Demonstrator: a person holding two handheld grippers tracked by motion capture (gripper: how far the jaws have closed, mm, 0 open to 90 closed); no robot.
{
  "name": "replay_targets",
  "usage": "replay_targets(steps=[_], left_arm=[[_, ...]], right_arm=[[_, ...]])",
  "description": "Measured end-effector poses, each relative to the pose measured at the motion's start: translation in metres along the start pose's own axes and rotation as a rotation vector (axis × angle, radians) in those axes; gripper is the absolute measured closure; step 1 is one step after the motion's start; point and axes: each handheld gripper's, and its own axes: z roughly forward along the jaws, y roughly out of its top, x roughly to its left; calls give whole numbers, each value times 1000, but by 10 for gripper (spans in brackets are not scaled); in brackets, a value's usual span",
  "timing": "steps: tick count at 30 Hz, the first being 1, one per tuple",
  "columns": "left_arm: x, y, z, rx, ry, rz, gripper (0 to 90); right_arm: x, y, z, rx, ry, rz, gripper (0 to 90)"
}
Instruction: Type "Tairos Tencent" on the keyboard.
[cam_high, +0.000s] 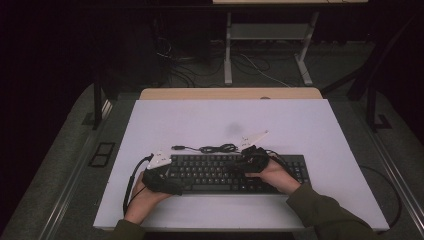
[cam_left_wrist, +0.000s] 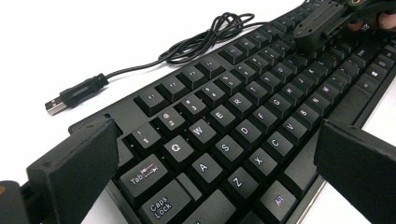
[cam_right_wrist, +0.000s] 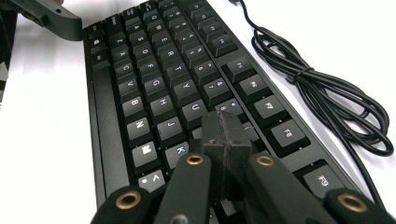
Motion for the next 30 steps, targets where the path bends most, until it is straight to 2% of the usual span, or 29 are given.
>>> replay_targets(steps=[11, 24, 30], left_arm=[[0, 0, 0, 2, -4, 2, 0], [0, -1, 0, 2, -8, 3, 0], [0, 0, 1, 3, -9, 8, 1]], right_arm=[[1, -1, 2, 27, -19, -13, 894], [1, -1, 1, 23, -16, -17, 892], [0, -1, -2, -3, -13, -13, 828]])
